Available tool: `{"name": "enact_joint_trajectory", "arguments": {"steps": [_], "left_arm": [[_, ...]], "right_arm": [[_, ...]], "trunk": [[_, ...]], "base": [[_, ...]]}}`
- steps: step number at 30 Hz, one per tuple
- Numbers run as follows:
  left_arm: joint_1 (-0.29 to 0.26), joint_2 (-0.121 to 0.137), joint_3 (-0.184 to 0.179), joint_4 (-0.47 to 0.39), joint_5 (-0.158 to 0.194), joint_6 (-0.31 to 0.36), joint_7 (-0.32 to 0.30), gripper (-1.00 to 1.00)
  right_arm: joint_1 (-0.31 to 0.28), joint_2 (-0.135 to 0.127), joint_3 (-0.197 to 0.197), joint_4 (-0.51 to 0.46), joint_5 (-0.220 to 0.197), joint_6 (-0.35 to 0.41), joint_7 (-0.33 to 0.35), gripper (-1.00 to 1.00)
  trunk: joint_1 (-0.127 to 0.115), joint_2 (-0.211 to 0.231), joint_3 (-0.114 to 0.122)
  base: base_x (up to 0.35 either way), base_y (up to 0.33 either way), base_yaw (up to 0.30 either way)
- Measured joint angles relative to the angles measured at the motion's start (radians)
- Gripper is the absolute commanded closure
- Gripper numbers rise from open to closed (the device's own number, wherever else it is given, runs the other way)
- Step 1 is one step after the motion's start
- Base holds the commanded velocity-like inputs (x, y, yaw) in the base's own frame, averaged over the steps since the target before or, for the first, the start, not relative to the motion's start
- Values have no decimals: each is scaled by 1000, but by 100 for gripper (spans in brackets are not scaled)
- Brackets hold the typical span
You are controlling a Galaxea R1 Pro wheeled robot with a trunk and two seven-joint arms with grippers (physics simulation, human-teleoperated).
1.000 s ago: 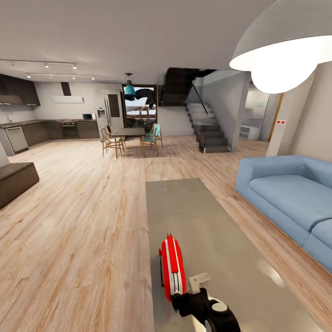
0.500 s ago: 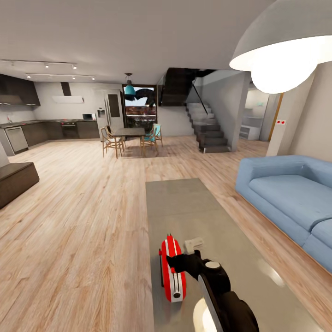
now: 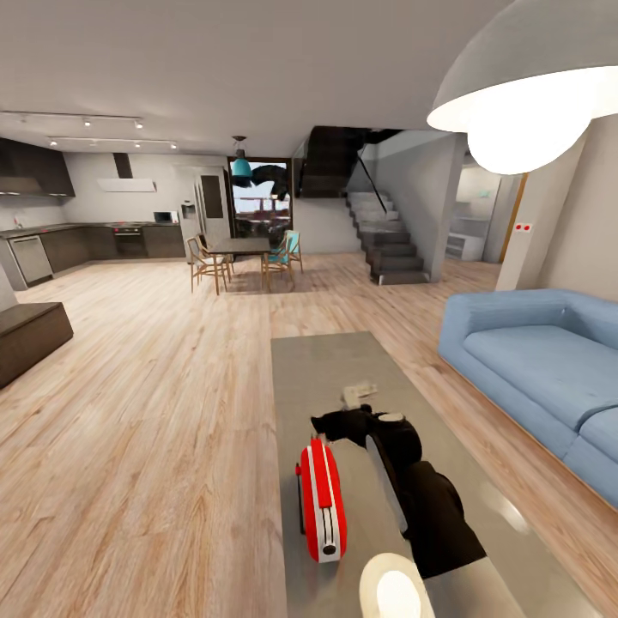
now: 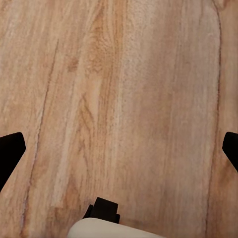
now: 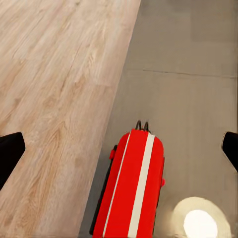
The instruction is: Turn on the radio receiver that's on the table in the living room.
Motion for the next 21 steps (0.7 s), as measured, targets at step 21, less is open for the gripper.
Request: {"name": "enact_joint_trajectory", "arguments": {"steps": [21], "left_arm": [[0, 0, 1, -2, 8, -22, -8, -100]], "right_arm": [[-167, 0, -101, 399, 3, 9, -203, -100]], "trunk": [[0, 0, 0]], "base": [[0, 0, 0]]}}
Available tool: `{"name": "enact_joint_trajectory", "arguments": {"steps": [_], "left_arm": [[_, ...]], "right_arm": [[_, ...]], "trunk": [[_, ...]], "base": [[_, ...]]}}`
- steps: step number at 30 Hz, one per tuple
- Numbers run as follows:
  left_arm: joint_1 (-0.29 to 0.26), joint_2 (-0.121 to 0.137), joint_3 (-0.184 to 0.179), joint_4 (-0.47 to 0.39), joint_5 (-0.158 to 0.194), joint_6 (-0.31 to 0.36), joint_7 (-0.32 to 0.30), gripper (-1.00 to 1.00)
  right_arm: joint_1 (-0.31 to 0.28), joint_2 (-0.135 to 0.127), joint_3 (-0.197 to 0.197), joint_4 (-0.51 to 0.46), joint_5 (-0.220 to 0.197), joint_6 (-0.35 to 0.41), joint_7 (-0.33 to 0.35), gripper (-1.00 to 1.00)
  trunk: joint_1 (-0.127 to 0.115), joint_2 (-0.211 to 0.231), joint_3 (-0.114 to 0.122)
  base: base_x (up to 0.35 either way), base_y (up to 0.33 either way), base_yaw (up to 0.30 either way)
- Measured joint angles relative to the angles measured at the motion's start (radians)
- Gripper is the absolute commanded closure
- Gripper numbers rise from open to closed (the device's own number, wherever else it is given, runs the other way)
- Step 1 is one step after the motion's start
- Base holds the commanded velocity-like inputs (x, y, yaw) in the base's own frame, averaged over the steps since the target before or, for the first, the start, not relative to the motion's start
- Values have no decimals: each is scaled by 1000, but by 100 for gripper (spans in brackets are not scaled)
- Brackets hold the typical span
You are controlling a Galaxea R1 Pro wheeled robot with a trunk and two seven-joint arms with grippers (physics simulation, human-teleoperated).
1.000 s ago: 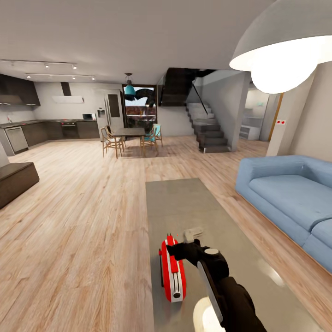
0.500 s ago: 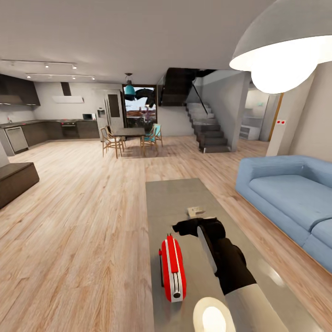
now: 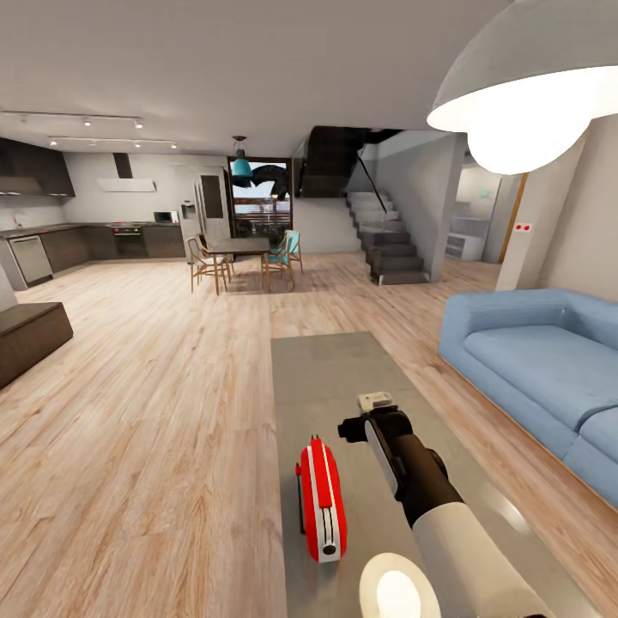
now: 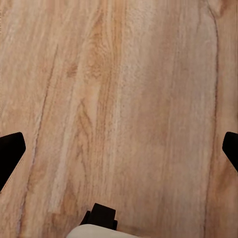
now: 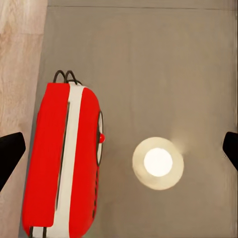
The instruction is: Turn on the radio receiver that's on the table in the living room.
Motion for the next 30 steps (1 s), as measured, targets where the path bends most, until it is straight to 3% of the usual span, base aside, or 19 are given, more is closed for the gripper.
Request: {"name": "enact_joint_trajectory", "arguments": {"steps": [11, 19, 30], "left_arm": [[0, 7, -1, 1, -9, -32, 6, -100], [0, 6, -1, 1, -9, -32, 7, -100], [0, 8, -1, 2, -9, -32, 8, -100]], "right_arm": [[-1, 0, 0, 3, -14, -1, -11, -100], [-1, 0, 3, 3, -65, 0, -7, -100], [-1, 0, 6, 3, -72, 0, -12, -100]], "trunk": [[0, 0, 0], [0, 0, 0], [0, 0, 0]], "base": [[0, 82, 0], [0, 252, 0], [0, 67, 0]]}}
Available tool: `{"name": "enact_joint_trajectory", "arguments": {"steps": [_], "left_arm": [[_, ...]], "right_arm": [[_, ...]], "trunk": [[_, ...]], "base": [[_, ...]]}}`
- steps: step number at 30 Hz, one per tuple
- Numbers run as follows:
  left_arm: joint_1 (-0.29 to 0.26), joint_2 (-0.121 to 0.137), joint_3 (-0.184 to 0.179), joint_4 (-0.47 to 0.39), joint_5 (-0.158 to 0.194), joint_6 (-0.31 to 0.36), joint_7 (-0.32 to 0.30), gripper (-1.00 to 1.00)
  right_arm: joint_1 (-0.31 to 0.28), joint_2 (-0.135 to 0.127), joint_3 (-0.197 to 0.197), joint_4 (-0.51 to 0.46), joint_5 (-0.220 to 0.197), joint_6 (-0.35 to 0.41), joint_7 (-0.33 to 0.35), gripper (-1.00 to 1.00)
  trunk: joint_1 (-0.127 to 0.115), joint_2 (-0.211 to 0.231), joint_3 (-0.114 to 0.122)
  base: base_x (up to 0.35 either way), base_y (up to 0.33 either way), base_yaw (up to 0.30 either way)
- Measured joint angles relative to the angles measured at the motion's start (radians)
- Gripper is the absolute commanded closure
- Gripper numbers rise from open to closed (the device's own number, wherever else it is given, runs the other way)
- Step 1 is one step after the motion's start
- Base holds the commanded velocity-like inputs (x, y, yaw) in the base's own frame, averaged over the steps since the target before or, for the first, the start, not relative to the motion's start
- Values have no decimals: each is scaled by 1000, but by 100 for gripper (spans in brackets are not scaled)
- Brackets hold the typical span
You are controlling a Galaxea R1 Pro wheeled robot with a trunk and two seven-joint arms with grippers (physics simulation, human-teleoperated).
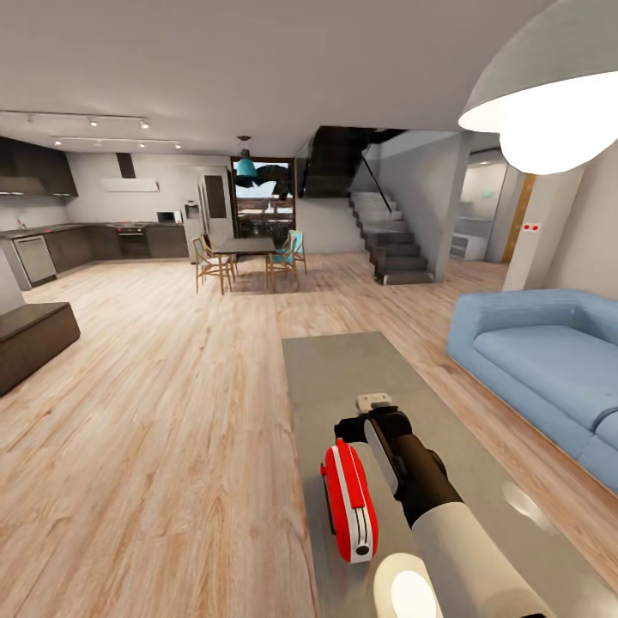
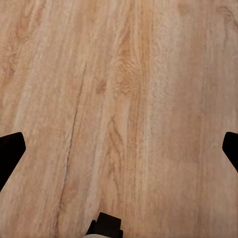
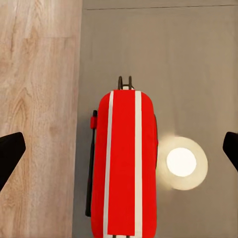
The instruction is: Turn on the radio receiver that's on the table in the living room.
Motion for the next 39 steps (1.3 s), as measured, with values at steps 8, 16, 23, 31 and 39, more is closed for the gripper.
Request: {"name": "enact_joint_trajectory", "arguments": {"steps": [8, 16, 23, 31, 39], "left_arm": [[0, -1, 0, 0, 0, 0, 1, -100], [0, 0, 0, 0, 0, 0, 2, -100], [0, 0, 0, 0, 0, 0, 2, -100], [0, 0, 0, 0, 0, 0, 2, -100], [0, 0, 0, 0, 0, 0, 3, -100]], "right_arm": [[0, 0, 2, 0, -1, 0, -3, -100], [0, 0, 3, 13, -4, 3, -1, -100], [0, 0, 3, 74, -4, 3, 2, -100], [0, 0, 3, 96, -4, 3, 3, -100], [0, 0, 3, 101, -4, 3, 0, -100]], "trunk": [[0, 0, 0], [0, 0, 0], [0, 0, 0], [0, 0, 0], [0, 0, 0]], "base": [[0, 1, 0], [0, 0, 0], [0, 0, 0], [0, 4, 0], [0, 122, 0]]}}
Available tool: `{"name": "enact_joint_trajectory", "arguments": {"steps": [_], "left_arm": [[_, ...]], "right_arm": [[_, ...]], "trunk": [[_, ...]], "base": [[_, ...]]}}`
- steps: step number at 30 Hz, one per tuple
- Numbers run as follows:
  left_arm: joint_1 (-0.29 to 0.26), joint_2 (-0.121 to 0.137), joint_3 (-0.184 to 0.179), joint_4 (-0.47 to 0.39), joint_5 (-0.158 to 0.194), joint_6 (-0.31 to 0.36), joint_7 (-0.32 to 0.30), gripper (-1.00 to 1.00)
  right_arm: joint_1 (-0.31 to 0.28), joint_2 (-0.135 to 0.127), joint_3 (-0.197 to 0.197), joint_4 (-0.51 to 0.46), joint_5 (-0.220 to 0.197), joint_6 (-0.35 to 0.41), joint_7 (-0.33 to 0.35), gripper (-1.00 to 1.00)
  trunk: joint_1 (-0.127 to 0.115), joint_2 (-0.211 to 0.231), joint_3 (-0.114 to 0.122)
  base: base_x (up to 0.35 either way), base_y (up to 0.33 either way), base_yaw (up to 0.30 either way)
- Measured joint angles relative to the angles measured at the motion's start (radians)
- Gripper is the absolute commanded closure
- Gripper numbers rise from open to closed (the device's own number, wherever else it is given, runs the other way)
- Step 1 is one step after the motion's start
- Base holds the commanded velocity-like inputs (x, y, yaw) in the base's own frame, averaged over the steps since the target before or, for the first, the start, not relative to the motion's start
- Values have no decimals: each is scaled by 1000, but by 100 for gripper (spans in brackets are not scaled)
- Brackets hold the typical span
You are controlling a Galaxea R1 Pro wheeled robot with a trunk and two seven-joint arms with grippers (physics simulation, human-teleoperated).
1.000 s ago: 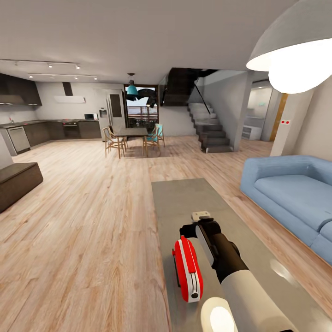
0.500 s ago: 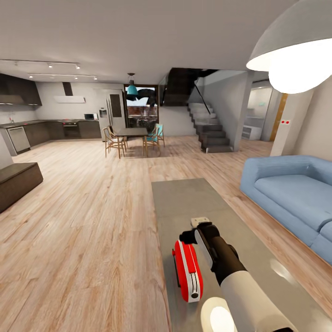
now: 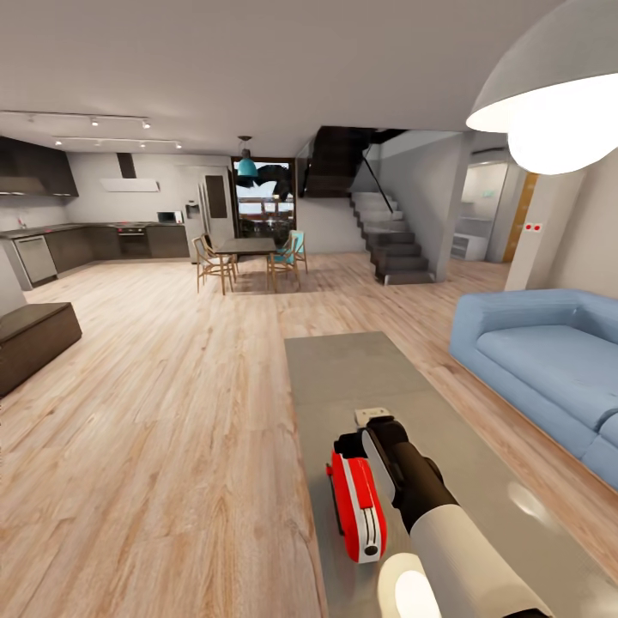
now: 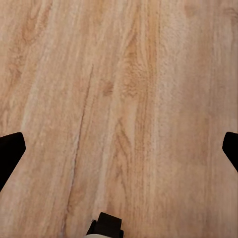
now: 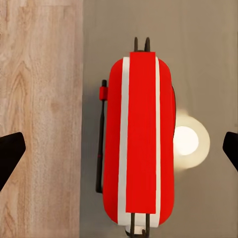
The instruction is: Turn on the radio receiver that's on the table in the living room.
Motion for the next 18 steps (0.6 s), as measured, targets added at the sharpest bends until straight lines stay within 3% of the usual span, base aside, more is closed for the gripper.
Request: {"name": "enact_joint_trajectory", "arguments": {"steps": [18], "left_arm": [[0, 0, 1, 0, 0, 0, 0, -100]], "right_arm": [[0, 0, -3, 4, 1, -1, -6, -100]], "trunk": [[0, 0, 0]], "base": [[0, 9, 0]]}}
